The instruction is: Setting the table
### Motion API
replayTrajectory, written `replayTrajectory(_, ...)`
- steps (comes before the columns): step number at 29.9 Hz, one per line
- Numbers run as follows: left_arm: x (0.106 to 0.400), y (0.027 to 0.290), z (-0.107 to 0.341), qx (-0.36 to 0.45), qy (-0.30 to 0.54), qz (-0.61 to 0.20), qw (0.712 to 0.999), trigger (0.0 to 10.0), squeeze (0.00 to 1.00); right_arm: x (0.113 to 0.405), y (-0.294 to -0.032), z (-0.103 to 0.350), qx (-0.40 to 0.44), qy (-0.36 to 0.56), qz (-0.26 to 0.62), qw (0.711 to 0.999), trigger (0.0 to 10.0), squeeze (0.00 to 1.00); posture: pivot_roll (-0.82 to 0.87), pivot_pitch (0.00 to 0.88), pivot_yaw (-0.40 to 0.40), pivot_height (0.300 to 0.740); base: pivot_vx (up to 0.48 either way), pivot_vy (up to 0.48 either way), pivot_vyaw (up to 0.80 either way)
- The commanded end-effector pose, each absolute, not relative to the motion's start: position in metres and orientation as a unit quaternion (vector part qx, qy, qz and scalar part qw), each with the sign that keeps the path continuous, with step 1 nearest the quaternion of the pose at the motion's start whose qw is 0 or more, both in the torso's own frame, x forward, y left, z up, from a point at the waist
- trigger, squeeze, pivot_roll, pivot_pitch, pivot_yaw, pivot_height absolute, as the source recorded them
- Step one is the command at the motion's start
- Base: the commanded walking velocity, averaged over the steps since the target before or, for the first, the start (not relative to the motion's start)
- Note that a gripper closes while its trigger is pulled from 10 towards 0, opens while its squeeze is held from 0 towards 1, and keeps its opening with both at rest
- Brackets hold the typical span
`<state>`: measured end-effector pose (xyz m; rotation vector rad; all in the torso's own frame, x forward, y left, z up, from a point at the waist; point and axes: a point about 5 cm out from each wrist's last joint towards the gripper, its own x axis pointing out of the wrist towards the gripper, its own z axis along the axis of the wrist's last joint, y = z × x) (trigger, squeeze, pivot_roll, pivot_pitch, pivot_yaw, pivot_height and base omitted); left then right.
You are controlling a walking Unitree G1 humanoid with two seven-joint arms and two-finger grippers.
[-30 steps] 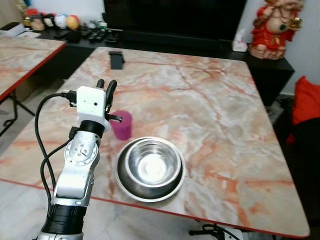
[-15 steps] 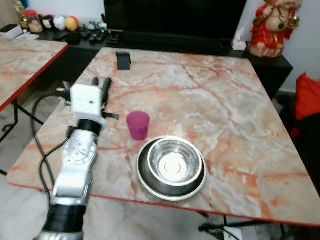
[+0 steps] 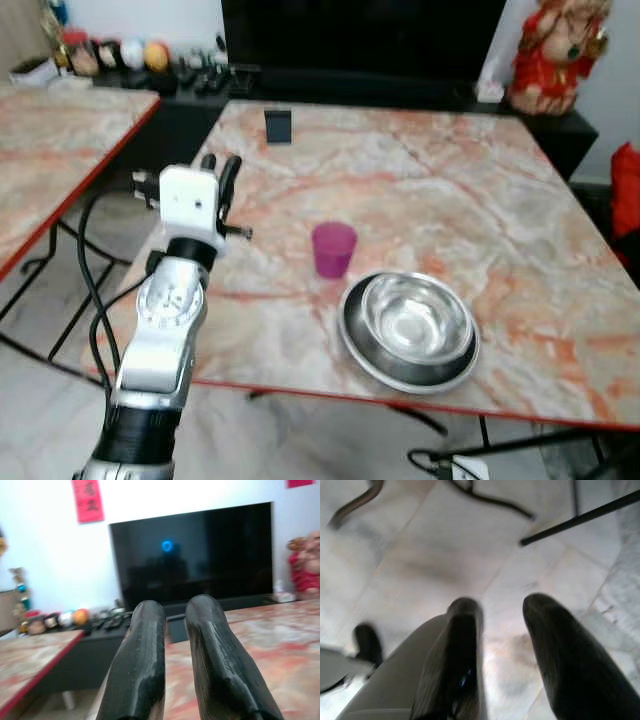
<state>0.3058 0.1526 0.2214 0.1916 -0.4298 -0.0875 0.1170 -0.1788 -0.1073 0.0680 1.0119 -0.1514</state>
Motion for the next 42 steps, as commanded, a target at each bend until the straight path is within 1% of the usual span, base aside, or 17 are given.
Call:
replayTrajectory(1,0.3062,0.1513,0.2275,0.1,-0.223,-0.044,0.969,10.0,0.0,0.1181,-0.1771,-0.1071,0.035,0.483,-0.072,0.872,10.0,0.0,0.02,0.0,-0.036,0.74,0.0,0.315,0.0)
replayTrajectory(42,0.3064,0.1512,0.2296,0.109,-0.226,-0.039,0.967,10.0,0.0,0.1201,-0.177,-0.1066,0.028,0.483,-0.061,0.873,10.0,0.0,0.03,0.0,-0.045,0.74,0.0,0.321,0.0)
